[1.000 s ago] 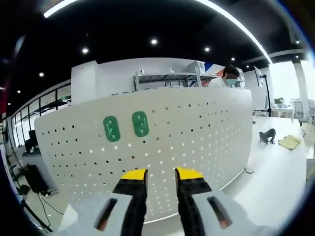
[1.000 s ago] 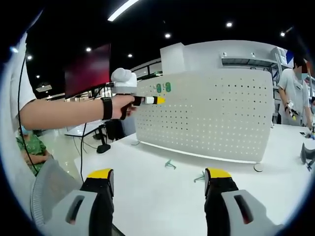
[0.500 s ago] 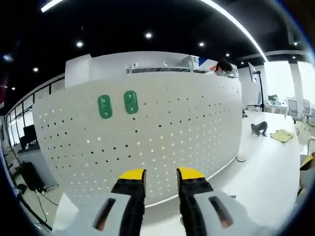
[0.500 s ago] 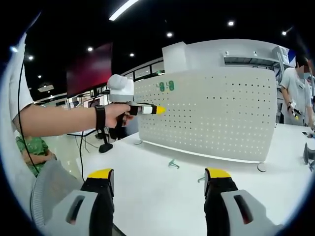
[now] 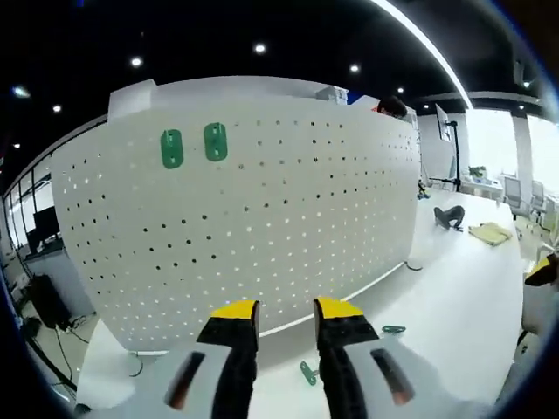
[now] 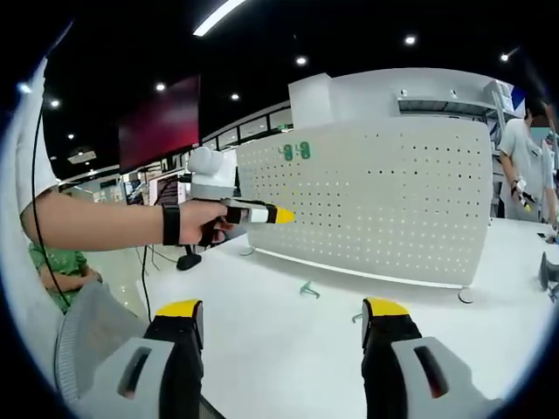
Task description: Insert the hook assembly into the mounting plate slot until the hook locks in place.
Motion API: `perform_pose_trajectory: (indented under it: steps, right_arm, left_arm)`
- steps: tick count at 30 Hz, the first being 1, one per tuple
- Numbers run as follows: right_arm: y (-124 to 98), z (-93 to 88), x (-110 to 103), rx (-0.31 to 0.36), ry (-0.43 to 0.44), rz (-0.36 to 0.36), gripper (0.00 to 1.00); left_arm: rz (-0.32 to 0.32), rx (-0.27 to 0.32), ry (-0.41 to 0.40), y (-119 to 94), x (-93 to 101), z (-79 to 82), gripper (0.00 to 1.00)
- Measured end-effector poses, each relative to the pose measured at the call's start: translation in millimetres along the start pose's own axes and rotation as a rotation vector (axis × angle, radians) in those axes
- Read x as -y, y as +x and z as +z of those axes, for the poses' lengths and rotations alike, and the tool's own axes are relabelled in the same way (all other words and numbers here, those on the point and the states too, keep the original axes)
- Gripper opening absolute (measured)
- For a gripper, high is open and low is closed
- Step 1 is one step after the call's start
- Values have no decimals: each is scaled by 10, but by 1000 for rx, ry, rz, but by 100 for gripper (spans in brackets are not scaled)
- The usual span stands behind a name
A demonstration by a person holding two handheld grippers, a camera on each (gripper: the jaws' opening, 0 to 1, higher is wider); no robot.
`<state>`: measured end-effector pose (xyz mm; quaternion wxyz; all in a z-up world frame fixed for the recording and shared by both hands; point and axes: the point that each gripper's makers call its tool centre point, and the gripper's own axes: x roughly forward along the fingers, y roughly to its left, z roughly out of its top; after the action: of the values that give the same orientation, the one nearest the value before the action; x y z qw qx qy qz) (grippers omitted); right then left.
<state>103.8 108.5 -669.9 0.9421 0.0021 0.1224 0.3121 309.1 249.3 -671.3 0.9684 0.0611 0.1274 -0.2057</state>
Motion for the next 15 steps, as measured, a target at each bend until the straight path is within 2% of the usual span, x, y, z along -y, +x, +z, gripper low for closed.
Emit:
perform_pose_trajectory:
  steps: [11,15]
  right_arm:
    - [0,-31,10,-11,4,2,74]
    - [-11,-46,13,-11,14,-3,74]
  left_arm:
    - [-35,-83,-13,6,98,-378,29]
    - [-42,-111,-43,-2,128,-526,29]
